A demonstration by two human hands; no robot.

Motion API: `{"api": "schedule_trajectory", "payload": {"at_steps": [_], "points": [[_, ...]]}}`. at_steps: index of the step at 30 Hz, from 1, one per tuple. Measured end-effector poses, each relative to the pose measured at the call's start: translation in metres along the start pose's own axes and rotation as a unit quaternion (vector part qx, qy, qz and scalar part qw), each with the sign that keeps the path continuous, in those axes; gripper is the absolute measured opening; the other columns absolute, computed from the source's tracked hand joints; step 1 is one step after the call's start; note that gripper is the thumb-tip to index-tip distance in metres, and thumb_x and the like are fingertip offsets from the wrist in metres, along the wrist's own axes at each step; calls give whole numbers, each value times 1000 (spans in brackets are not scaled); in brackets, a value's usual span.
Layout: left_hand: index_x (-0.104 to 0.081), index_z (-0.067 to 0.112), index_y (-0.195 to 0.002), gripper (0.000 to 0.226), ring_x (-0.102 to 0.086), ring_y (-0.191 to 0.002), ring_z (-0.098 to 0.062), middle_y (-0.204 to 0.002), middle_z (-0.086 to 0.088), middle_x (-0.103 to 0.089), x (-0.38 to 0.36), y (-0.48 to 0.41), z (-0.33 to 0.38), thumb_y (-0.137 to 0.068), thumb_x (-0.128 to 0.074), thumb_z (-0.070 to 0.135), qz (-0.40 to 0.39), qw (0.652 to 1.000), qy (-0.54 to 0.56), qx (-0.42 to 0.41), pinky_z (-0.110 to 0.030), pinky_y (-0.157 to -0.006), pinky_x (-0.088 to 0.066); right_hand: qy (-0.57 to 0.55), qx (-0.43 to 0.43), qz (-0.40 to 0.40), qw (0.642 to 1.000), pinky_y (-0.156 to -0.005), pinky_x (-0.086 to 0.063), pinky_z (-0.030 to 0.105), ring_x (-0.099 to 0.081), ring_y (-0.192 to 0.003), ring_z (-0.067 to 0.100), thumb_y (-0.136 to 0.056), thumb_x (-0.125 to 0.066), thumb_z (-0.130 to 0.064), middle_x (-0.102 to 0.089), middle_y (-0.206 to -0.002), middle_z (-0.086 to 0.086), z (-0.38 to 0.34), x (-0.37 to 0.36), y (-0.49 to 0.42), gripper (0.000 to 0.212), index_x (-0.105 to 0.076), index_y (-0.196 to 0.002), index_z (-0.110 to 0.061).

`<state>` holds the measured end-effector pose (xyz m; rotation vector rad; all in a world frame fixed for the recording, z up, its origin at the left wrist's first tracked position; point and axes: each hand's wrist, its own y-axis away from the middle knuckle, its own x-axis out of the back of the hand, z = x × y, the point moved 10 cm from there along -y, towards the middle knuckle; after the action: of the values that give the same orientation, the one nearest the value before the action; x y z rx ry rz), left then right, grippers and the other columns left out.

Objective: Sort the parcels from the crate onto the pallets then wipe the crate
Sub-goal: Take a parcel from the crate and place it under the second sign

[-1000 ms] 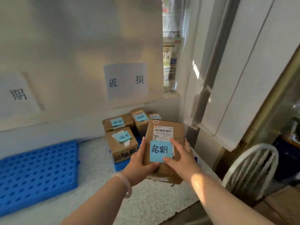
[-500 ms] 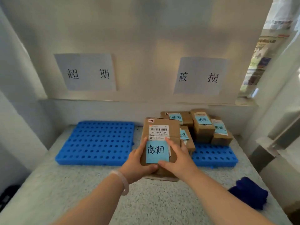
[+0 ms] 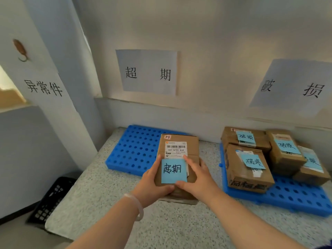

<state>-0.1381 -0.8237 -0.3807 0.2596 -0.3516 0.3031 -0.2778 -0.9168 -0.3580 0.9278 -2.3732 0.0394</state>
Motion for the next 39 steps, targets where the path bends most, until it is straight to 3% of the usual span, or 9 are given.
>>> {"api": "schedule_trajectory", "payload": {"at_steps": [5, 9, 13, 19, 24, 28, 32, 36, 39], "points": [[-4, 54, -151, 118, -46, -127, -13, -142, 9, -36, 72, -24, -38, -62, -82, 47, 0, 1000, -5, 20, -39, -102, -50, 23, -14, 0, 1000, -119, -27, 38, -20, -144, 18, -77, -82, -37, -8, -159, -3, -35, -56, -47, 92, -25, -148, -51], [-4, 50, -153, 114, -39, -127, -12, -137, 6, -34, 139, -47, -73, -71, -83, 38, 6, 999, -29, 31, -35, -108, -42, 36, -19, -7, 999, -118, -22, 34, -16, -146, 15, -78, -80, -39, -3, -160, -6, -66, -111, -90, 94, -21, -150, -49], [-7, 65, -142, 114, -45, -127, -13, -137, 12, -39, 179, -74, -112, -52, -75, 59, 1, 999, -15, 42, -39, -103, -49, 19, -46, 4, 999, -120, -24, 38, -16, -146, 15, -75, -82, -40, -6, -161, -6, -72, -154, -131, 94, -23, -147, -54], [-5, 82, -129, 109, -52, -124, -14, -137, 11, -46, 211, -114, -158, -57, -80, 52, -25, 997, 9, 66, -37, -95, -54, 2, -89, -9, 996, -118, -20, 32, -12, -147, 14, -79, -81, -35, -1, -161, -8, -70, -198, -177, 93, -23, -150, -49], [-1, 70, -141, 118, -48, -128, -13, -143, 9, -39, 220, -144, -189, -59, -83, 49, -59, 994, 6, 87, -37, -97, -54, -1, -120, -27, 992, -117, -19, 29, -11, -148, 15, -80, -80, -34, 4, -162, -8, -59, -225, -217, 93, -20, -151, -49], [17, 73, -134, 123, -37, -135, -15, -149, 9, -25, 230, -170, -207, -60, -79, 54, -78, 992, -51, 91, -40, -104, -49, 18, -130, -40, 991, -122, -18, 34, -6, -149, 15, -81, -79, -38, 14, -162, -10, -45, -245, -249, 96, -11, -147, -58], [21, 61, -140, 121, -29, -136, -13, -151, 14, -9, 241, -213, -206, -77, -80, 39, -90, 990, -73, 76, -36, -111, -42, 30, -142, -44, 988, -121, -21, 36, -3, -150, 15, -83, -76, -40, 20, -161, -12, -41, -243, -291, 97, -5, -144, -64], [19, 63, -137, 118, -30, -138, -17, -158, 7, -3, 257, -265, -196, -78, -80, 40, -91, 992, -76, 50, -39, -113, -40, 27, -128, -34, 991, -118, -19, 30, -8, -148, 14, -84, -76, -36, 14, -161, -13, -55, -229, -339, 96, -9, -150, -56], [21, 62, -134, 118, -33, -131, -16, -156, 4, -3, 263, -290, -195, -78, -80, 39, -107, 989, -90, 44, -28, -109, -40, 29, -113, -33, 993, -114, -21, 25, -15, -138, 4, -83, -77, -33, 6, -158, -16, -58, -225, -363, 97, -11, -151, -52]]}}
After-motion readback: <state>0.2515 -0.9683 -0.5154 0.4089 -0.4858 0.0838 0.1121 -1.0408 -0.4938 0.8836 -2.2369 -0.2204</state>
